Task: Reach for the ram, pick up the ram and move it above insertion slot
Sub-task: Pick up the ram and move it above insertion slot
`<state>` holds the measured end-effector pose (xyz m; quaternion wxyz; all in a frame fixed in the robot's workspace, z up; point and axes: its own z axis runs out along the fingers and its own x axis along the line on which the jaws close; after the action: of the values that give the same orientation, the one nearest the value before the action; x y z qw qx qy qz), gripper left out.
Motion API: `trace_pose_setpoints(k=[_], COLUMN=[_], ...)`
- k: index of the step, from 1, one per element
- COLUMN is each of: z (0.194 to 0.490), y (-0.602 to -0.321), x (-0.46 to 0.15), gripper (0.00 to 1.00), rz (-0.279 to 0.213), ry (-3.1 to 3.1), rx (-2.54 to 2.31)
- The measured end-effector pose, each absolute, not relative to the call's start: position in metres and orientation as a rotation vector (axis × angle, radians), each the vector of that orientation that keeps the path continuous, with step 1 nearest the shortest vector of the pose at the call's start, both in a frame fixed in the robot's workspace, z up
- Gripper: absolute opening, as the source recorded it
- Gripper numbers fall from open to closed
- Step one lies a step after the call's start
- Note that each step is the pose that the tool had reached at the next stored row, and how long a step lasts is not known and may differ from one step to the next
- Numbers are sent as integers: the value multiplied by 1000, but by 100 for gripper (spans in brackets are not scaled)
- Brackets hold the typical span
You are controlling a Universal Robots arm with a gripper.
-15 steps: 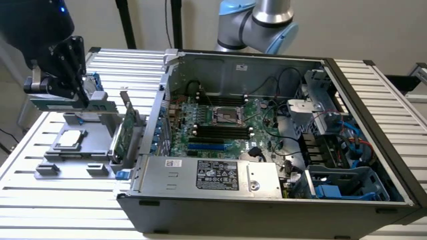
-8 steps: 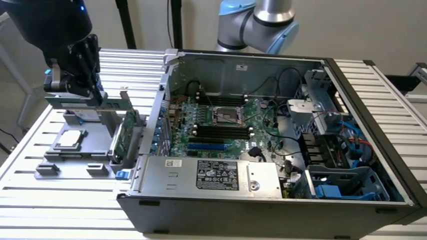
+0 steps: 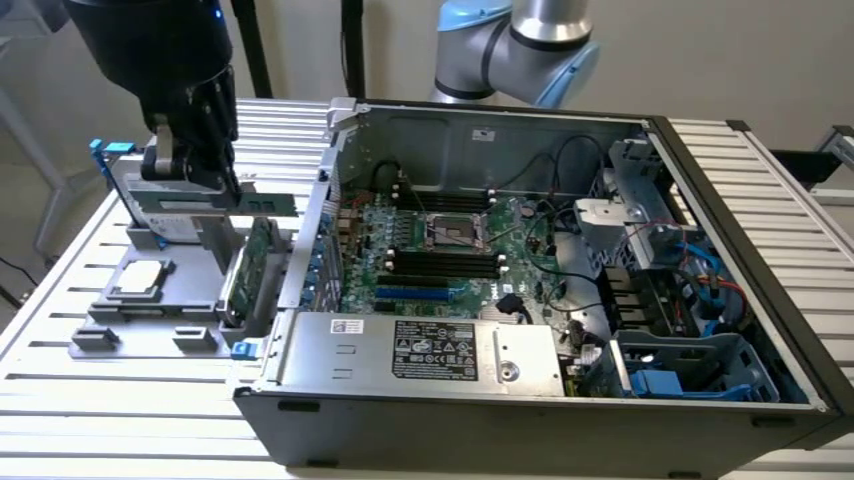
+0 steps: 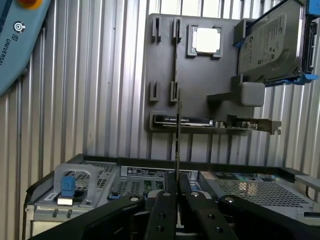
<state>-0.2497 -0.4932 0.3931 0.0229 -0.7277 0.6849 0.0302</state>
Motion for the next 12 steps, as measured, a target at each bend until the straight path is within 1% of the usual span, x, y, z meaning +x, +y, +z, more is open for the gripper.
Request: trace_pose_setpoints(k=[12], z=[395], y=[-487], x=[-207], gripper=[13], rz=[101], ry=[2117], rx=[-2249])
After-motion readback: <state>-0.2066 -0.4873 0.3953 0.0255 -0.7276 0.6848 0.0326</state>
